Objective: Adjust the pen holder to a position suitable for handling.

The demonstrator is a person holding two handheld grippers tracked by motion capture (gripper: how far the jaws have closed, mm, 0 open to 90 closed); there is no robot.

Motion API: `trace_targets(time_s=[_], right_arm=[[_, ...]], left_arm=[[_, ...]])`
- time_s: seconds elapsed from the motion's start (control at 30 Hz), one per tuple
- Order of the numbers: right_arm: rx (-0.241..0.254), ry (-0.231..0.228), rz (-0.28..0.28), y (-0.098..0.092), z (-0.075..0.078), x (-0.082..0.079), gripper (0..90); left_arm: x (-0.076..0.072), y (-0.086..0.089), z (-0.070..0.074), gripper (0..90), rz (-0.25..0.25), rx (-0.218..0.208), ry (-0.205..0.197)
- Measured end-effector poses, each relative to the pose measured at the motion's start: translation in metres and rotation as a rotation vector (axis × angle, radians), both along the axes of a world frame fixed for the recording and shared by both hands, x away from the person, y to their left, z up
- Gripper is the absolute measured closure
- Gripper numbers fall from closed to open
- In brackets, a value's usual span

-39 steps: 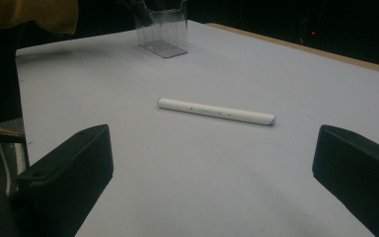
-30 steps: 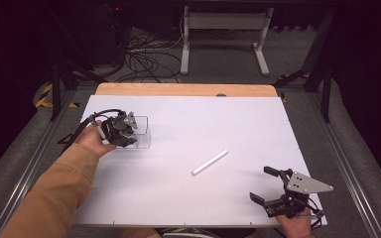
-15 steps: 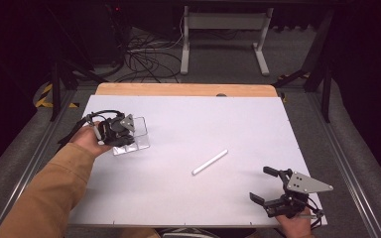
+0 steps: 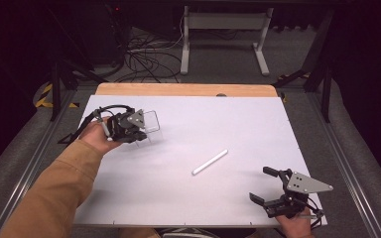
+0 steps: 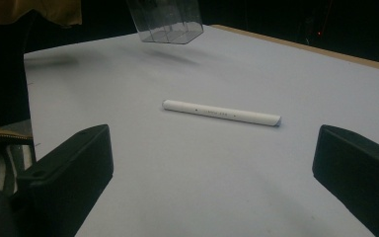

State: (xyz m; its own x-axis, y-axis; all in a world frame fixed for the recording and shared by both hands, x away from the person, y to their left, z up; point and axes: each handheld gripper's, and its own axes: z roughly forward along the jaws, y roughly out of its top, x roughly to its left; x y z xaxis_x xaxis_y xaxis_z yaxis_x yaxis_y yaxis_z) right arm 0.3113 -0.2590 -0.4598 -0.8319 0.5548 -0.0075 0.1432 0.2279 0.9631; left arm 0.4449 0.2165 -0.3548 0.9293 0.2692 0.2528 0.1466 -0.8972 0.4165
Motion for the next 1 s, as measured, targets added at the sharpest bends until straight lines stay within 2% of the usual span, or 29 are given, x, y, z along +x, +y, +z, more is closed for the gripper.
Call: trace_targets(time_s=[0.03,0.2,0.23,0.37,0.47,0.6,0.87,1.0], right_arm=[[0.000,0.000,0.000,0.000,0.000,0.000,2.7],[0.000,0.001,0.003,0.000,0.000,-0.001,2.7],[0.003,0.002,0.001,-0.001,0.000,-0.001,2.7],[0.003,0.001,-0.002,-0.002,0.000,-0.002,2.7],[0.004,0.003,-0.001,-0.002,0.000,-0.003,2.7],[0.006,0.002,-0.004,-0.004,-0.001,-0.004,2.7],[0.008,0.004,-0.008,-0.006,-0.001,-0.006,2.7],[0.009,0.006,-0.013,-0.007,-0.001,-0.008,2.8]], left_arm=[[0.000,0.000,0.000,87.3,0.000,0.000,0.000],[0.002,-0.029,0.000,87.3,-0.065,0.012,0.013],[0.002,-0.029,0.000,87.3,-0.065,0.012,0.013],[0.004,-0.047,-0.001,87.3,-0.109,0.016,0.026],[0.005,-0.060,-0.003,87.3,-0.137,0.016,0.039],[0.009,-0.079,-0.010,87.3,-0.171,0.037,0.059],[0.013,-0.099,-0.019,87.2,-0.208,0.049,0.086],[0.015,-0.104,-0.023,86.9,-0.226,0.054,0.101]])
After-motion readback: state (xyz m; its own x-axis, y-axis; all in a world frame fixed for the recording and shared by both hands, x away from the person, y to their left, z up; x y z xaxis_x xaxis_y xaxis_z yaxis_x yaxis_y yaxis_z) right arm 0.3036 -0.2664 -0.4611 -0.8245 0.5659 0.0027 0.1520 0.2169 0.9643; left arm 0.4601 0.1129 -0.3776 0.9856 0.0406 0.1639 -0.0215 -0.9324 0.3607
